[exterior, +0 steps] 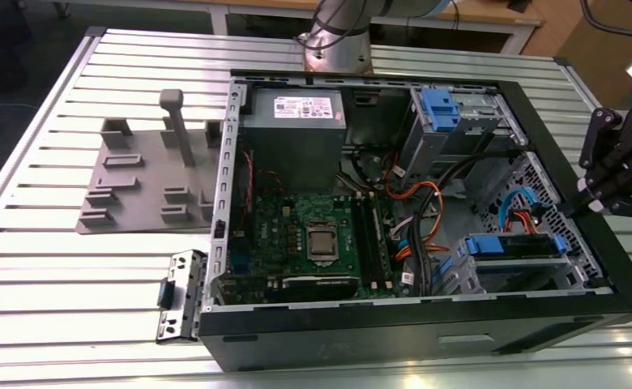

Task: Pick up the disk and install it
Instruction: 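Insert the second disk wire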

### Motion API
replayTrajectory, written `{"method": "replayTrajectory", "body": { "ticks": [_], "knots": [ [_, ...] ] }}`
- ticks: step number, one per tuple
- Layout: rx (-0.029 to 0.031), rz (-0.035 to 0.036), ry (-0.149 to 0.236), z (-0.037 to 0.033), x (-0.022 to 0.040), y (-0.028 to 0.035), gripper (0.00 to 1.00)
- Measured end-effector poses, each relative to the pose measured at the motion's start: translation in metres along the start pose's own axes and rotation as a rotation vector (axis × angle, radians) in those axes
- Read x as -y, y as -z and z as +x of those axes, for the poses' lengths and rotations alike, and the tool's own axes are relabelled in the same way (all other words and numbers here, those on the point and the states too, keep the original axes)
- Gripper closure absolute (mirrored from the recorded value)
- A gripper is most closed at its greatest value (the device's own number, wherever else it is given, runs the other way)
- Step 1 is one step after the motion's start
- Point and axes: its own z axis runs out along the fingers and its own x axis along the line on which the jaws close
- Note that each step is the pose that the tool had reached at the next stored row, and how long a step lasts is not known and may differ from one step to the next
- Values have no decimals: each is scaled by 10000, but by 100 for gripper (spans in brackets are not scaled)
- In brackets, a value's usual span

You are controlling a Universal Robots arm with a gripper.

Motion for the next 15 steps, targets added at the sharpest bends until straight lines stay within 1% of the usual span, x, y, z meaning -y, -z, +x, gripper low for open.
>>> {"method": "replayTrajectory", "body": {
  "ticks": [1,2,3,4,6,8,9,11,14,15],
  "knots": [
    [0,0,0,0,0,0,83],
    [0,0,0,0,0,1,83],
    [-1,0,0,0,0,1,77],
    [0,0,0,0,0,2,77],
    [-1,0,0,0,0,3,65],
    [-1,0,0,0,0,4,65],
    [-1,0,0,0,-1,4,58],
    [-4,1,0,-2,-36,2,58],
    [6,6,-59,-5,-130,-11,58],
    [10,8,-104,-6,-152,-15,58]
  ]
}}
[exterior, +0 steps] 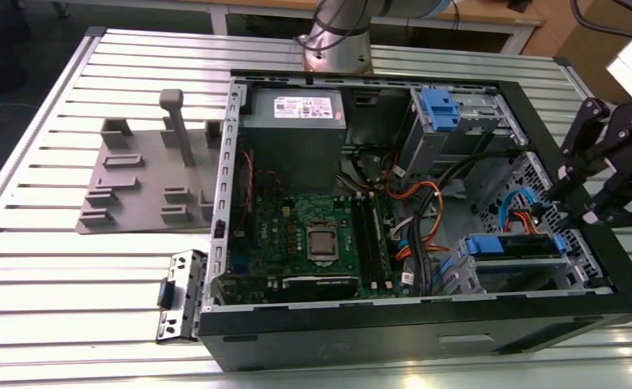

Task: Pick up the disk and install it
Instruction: 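Insert the second disk wire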

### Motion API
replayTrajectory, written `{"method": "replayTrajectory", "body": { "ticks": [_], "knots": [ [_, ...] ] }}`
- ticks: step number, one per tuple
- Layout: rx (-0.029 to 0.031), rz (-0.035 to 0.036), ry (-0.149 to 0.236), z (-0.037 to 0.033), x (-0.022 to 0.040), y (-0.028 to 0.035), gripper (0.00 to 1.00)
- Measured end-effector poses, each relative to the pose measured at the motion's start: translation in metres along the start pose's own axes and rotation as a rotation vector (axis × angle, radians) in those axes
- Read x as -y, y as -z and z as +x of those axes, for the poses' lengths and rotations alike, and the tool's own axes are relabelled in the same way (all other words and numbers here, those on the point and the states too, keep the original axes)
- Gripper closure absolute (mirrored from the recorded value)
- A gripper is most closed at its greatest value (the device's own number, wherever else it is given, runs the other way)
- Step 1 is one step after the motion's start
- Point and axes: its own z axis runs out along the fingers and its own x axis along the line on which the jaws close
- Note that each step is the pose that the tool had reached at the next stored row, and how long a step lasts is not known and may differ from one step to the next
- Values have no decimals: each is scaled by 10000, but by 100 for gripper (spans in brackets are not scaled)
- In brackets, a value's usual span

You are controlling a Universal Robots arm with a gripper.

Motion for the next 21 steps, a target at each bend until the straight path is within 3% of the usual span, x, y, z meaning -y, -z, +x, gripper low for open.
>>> {"method": "replayTrajectory", "body": {
  "ticks": [5,10,16,21],
  "knots": [
    [14,4,-260,-4,-89,-38,58],
    [33,6,-453,-4,-101,-128,58],
    [32,6,-457,-3,-101,-137,58],
    [31,6,-457,-3,-101,-139,78]
  ]
}}
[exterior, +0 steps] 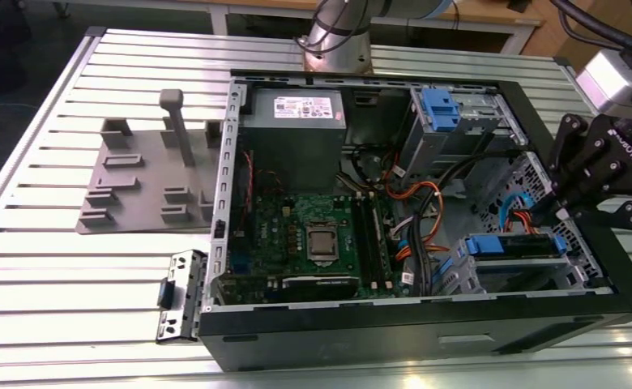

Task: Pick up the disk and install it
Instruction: 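Insert the second disk wire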

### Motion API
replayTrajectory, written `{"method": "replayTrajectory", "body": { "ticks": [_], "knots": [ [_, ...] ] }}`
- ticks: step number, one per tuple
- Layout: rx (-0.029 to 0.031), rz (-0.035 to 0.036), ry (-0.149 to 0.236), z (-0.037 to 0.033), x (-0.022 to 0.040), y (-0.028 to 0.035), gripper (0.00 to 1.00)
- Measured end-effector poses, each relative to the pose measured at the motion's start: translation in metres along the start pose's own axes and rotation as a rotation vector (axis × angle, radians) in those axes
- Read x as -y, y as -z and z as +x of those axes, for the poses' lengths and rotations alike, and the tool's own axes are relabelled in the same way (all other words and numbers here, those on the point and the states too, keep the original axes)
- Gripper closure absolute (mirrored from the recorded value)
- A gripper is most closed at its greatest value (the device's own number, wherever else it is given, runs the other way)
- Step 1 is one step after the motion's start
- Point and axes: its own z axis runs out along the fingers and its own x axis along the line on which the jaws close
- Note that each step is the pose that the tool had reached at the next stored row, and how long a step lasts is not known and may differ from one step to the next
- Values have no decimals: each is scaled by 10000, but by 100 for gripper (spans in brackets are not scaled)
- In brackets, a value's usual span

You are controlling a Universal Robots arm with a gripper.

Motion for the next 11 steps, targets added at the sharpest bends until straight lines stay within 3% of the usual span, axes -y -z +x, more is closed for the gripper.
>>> {"method": "replayTrajectory", "body": {
  "ticks": [2,8,11],
  "knots": [
    [1,0,0,0,0,-1,84],
    [1,0,0,0,0,-3,84],
    [3,1,1,10,-37,-10,84]
  ]
}}
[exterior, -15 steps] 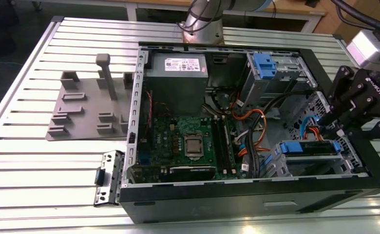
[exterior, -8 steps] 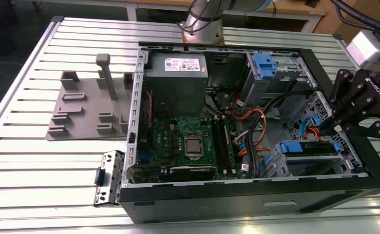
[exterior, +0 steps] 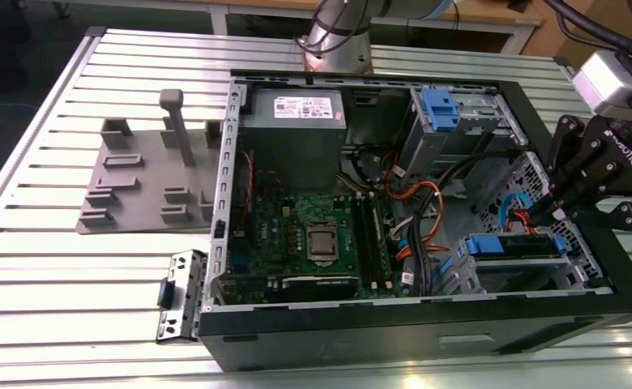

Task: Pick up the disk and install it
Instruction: 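Insert the second disk wire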

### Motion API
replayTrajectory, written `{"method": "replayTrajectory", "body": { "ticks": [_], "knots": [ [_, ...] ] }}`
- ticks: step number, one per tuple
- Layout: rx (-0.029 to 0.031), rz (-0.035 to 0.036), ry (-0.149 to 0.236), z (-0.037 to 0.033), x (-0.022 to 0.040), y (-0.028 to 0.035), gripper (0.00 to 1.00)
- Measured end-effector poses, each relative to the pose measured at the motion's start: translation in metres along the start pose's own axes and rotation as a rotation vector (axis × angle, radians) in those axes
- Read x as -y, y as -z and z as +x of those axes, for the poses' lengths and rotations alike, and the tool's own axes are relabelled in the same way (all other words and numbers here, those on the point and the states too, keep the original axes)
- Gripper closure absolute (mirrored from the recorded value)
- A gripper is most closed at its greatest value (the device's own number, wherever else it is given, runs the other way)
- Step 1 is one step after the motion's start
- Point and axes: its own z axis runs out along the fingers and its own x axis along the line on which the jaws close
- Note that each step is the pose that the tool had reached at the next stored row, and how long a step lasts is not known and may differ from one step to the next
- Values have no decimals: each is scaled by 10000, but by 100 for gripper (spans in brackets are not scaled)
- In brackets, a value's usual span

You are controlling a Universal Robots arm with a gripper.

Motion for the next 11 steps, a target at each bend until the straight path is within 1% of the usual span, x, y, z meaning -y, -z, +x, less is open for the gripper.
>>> {"method": "replayTrajectory", "body": {
  "ticks": [2,4,7,11],
  "knots": [
    [-4,1,24,24,-27,-11,84],
    [0,-1,89,44,-39,-33,84],
    [5,-1,162,65,-46,-60,84],
    [7,-2,168,69,-45,-87,84]
  ]
}}
